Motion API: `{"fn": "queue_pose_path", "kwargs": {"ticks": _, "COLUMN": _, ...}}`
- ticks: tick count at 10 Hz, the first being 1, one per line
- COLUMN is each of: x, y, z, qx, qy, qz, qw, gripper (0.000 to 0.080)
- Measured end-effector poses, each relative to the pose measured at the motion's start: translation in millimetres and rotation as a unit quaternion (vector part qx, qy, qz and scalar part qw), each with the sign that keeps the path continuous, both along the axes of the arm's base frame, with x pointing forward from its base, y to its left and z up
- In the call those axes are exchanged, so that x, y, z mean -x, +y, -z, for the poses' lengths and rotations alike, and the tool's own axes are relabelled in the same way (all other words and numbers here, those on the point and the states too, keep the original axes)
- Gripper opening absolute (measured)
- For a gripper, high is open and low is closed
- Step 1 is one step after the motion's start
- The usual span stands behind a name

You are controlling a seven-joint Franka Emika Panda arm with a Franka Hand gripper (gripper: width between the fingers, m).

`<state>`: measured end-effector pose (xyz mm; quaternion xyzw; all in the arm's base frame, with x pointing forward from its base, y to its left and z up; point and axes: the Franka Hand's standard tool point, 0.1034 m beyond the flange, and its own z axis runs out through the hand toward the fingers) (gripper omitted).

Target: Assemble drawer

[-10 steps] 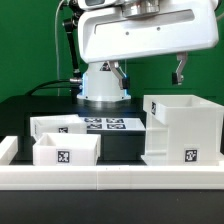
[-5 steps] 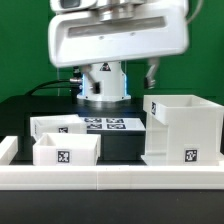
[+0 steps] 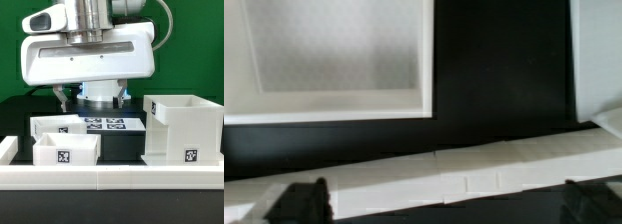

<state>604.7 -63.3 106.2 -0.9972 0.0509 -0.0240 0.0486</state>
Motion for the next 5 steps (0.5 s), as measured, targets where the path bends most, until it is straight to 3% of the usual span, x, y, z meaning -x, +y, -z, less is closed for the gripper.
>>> {"fn": "queue_pose_path", "kwargs": {"ticks": 3, "x": 1.5, "y": -1.3, "z": 2.3, "qx": 0.000, "qy": 0.002, "qz": 0.000, "qw": 1.000, "gripper": 0.0649}}
{"fn": "queue_pose_path", "kwargs": {"ticks": 5, "x": 14.4, "y": -9.0, "z": 18.1, "qx": 0.008, "qy": -0.005, "qz": 0.004, "qw": 1.000, "gripper": 0.0649}}
